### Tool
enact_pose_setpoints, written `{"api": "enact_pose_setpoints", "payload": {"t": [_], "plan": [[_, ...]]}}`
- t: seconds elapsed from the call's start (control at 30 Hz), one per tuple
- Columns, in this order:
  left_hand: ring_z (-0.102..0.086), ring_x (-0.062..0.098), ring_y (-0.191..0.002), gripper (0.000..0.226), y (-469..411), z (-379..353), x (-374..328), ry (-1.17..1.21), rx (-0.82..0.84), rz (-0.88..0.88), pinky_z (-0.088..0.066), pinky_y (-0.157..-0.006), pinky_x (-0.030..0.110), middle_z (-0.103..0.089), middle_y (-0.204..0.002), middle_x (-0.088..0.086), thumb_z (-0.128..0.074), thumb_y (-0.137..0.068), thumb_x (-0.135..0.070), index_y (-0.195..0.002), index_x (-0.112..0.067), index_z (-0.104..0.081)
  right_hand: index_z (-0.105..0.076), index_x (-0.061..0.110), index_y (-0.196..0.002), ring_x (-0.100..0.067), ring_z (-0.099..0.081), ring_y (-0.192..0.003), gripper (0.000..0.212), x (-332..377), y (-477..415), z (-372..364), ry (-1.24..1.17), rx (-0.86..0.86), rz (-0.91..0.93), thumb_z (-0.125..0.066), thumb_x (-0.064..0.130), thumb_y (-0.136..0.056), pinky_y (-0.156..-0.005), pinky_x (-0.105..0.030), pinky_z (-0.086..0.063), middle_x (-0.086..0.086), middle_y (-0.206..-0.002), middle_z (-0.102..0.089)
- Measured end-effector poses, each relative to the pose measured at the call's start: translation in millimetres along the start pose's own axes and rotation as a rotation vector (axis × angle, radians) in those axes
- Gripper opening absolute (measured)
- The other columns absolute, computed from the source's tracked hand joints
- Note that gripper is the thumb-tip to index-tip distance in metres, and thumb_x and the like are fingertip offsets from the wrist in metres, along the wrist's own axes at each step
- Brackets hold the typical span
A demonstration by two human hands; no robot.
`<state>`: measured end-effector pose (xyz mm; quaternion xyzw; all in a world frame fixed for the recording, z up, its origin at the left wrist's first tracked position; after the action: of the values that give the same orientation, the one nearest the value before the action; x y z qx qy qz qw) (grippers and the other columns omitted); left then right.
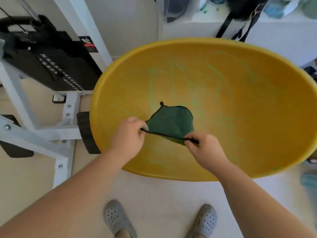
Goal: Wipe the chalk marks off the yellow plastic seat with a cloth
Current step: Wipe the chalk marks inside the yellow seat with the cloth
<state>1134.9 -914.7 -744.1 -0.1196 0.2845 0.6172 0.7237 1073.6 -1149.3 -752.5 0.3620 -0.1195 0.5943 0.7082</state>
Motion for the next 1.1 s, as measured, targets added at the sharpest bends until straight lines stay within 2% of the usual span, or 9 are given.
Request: {"api": "enact_pose_setpoints", "payload": {"t": [0.1,0.2,0.27,0.37,0.47,0.57,0.83,0.97,1.1], "plan": [[-0.055,0.021,-0.107,0.021,30.6,-52.5,33.6,-0.125,0.145,-0.080,-0.048,-0.088,0.035,-0.064,-0.113,-0.005,-0.069,-0.084,-0.012,-0.100,-0.025,-0.072,-0.075,0.027,-0.107,-0.018,-0.066,-0.089,0.016,-42.0,9.0,-88.2,0.134,0.254,-0.031,-0.064,0.031,-0.097,-0.077,-0.033,-0.055,0.008,-0.100,-0.069],[-0.052,0.027,-0.120,0.037,61.4,-88.5,64.9,-0.234,0.212,-0.156,-0.044,-0.097,0.043,-0.062,-0.129,0.001,-0.070,-0.079,-0.015,-0.114,-0.025,-0.072,-0.069,0.032,-0.123,-0.017,-0.063,-0.108,0.043,-73.3,17.0,-163.5,0.223,0.457,-0.058,-0.054,0.063,-0.097,-0.090,-0.035,-0.053,0.008,-0.117,-0.065],[-0.054,0.030,-0.117,0.028,75.3,-83.1,78.6,-0.277,0.042,-0.220,-0.045,-0.094,0.045,-0.064,-0.124,0.007,-0.069,-0.079,-0.018,-0.107,-0.020,-0.073,-0.055,0.032,-0.144,-0.019,-0.050,-0.132,0.057,-81.2,8.2,-191.6,0.172,0.392,-0.086,-0.045,0.066,-0.099,-0.107,-0.036,-0.044,0.006,-0.142,-0.054],[-0.054,0.040,-0.117,0.030,98.4,-58.7,88.8,-0.353,-0.364,-0.273,-0.045,-0.093,0.053,-0.062,-0.124,0.017,-0.069,-0.080,-0.022,-0.108,-0.012,-0.072,-0.018,0.035,-0.164,-0.026,-0.008,-0.159,0.071,-80.4,-20.3,-222.9,0.090,0.232,-0.126,-0.031,0.066,-0.102,-0.128,-0.045,-0.016,0.001,-0.172,-0.012],[-0.038,0.046,-0.135,0.064,103.7,-63.5,112.5,-0.472,-0.545,-0.150,-0.030,-0.106,0.065,-0.046,-0.143,0.025,-0.068,-0.080,-0.036,-0.137,-0.013,-0.050,0.010,0.037,-0.163,-0.035,0.019,-0.157,0.081,-86.8,-56.8,-250.3,0.098,0.130,-0.211,-0.017,0.075,-0.097,-0.126,-0.059,0.005,-0.004,-0.172,0.018],[-0.020,0.047,-0.145,0.080,96.6,-89.2,126.4,-0.509,-0.581,-0.073,-0.013,-0.111,0.071,-0.030,-0.154,0.026,-0.065,-0.080,-0.046,-0.148,-0.016,-0.034,0.024,0.040,-0.158,-0.040,0.029,-0.153,0.090,-93.9,-86.2,-269.5,0.171,0.070,-0.215,-0.005,0.086,-0.085,-0.121,-0.067,0.013,-0.007,-0.168,0.030],[-0.026,0.046,-0.143,0.062,87.9,-105.7,122.3,-0.689,-0.606,-0.340,-0.015,-0.111,0.070,-0.042,-0.149,0.021,-0.056,-0.084,-0.059,-0.127,-0.015,-0.066,0.029,0.048,-0.153,-0.044,0.031,-0.151,0.111,-90.9,-114.6,-288.7,0.332,0.037,0.016,0.002,0.105,-0.062,-0.116,-0.072,0.015,-0.007,-0.168,0.030],[-0.020,0.042,-0.147,0.063,97.3,-85.0,130.9,-0.683,-0.637,-0.187,-0.012,-0.115,0.066,-0.037,-0.152,0.020,-0.062,-0.081,-0.054,-0.127,-0.012,-0.064,0.031,0.049,-0.152,-0.044,0.028,-0.152,0.106,-91.2,-110.6,-286.5,0.366,0.039,0.043,0.003,0.103,-0.066,-0.118,-0.073,0.011,-0.007,-0.168,0.030],[-0.005,0.036,-0.151,0.083,102.8,-93.5,154.7,-0.480,-0.607,-0.040,-0.007,-0.117,0.063,-0.012,-0.164,0.014,-0.053,-0.078,-0.064,-0.144,-0.014,-0.045,0.037,0.048,-0.148,-0.045,0.027,-0.152,0.106,-104.1,-117.4,-280.2,0.412,0.017,0.000,0.007,0.104,-0.063,-0.119,-0.072,0.010,-0.011,-0.168,0.030]]}}
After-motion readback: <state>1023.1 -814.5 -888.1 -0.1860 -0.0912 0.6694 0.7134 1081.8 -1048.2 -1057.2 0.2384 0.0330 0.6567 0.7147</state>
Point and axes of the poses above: each hand's wrist, its own y-axis away from the middle knuckle, its own z-axis out of the back of the hand, x = y × z, the point moved 9 cm from there along -y, towards the middle knuckle
